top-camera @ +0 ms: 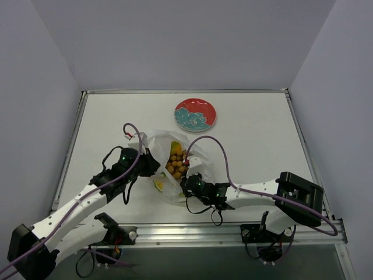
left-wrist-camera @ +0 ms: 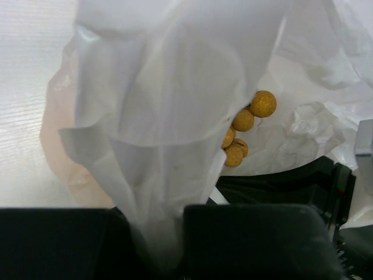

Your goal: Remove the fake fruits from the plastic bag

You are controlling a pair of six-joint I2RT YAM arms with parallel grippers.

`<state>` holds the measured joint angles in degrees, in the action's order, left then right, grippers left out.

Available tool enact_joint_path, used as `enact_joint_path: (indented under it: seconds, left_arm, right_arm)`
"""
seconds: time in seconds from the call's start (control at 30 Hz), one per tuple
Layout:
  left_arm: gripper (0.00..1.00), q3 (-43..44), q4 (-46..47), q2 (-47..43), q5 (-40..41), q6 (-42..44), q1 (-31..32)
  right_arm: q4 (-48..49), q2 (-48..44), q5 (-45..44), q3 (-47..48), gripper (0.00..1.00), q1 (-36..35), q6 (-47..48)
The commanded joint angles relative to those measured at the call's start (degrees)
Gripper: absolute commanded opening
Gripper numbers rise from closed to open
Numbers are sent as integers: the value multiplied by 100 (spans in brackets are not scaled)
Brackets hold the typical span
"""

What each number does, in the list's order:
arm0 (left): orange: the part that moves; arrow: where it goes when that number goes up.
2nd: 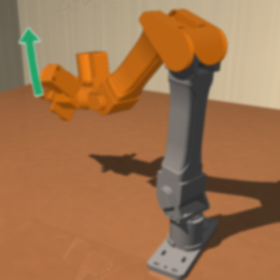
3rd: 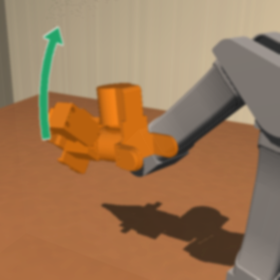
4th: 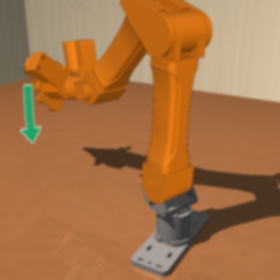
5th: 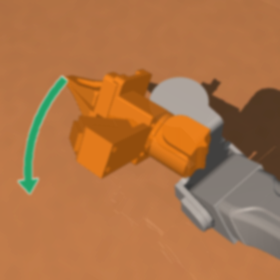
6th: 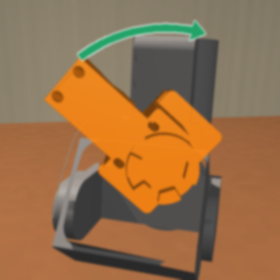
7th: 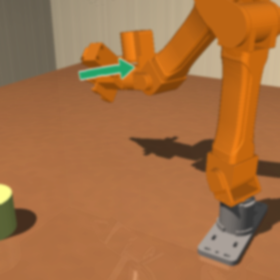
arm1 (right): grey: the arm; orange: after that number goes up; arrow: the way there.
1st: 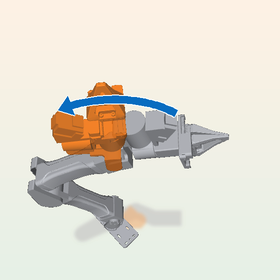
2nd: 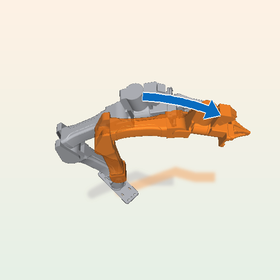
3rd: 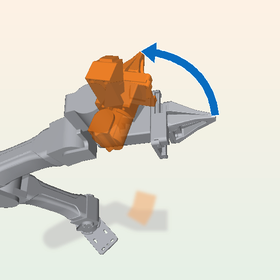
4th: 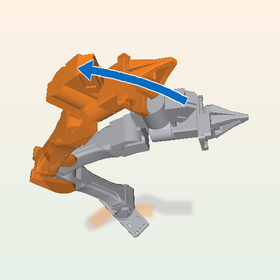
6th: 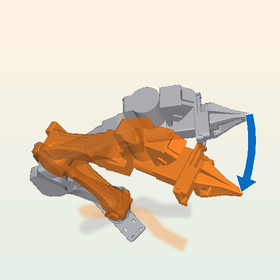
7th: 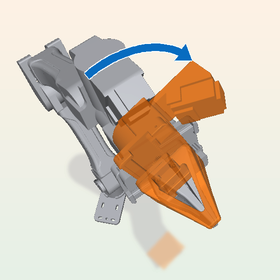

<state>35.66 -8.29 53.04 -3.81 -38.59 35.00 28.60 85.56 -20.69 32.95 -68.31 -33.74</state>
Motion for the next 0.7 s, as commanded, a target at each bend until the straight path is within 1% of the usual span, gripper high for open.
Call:
enact_joint_path:
  seconds: [0.0,0.03,0.1,0.13,0.17,0.2,0.3,0.33,0.4,0.47,0.5,0.57,0.6,0.67]
  left_arm:
    - [2,20,-512,-625,766,-35,-20]
    - [2,-32,-672,-741,881,-96,-11]
    - [3,-129,-927,-1110,1014,-201,-11]
    - [3,-260,-963,-1181,1040,-297,-11]
    - [2,-331,-972,-1277,1023,-342,-11]
    - [2,-401,-929,-1278,971,-360,-11]
    - [2,-682,-631,-1226,751,-500,6]
    - [2,-761,-499,-1225,698,-544,-2]
    - [2,-955,-148,-1234,496,-571,6]
    - [2,-1017,-50,-1260,452,-553,7]
    - [2,-1061,3,-1287,443,-553,6]
    - [2,-1122,65,-1374,417,-501,15]
    - [2,-1131,74,-1410,417,-492,15]
    - [2,-1175,82,-1489,408,-439,15]
  right_arm:
    - [-345,-276,-339,-157,9,-33,-133]
    - [-399,-320,-400,-175,14,-33,-142]
    - [-539,-486,-427,-184,19,-24,-142]
    - [-618,-566,-419,-166,25,-24,-151]
    - [-836,-636,-427,-62,28,-15,-133]
    - [-943,-811,-427,9,39,-15,-133]
    - [-1339,-1163,-322,369,55,-15,24]
    - [-1418,-1234,-296,466,64,-15,60]
    - [-1568,-1322,-234,746,70,-15,113]
    - [-1586,-1305,-243,888,71,20,139]
    - [-1586,-1218,-243,993,68,63,157]
    - [-1577,-1042,-225,1082,61,238,148]
    - [-1577,-841,-225,1169,54,292,122]
    - [-1533,-534,-269,1231,52,502,78]
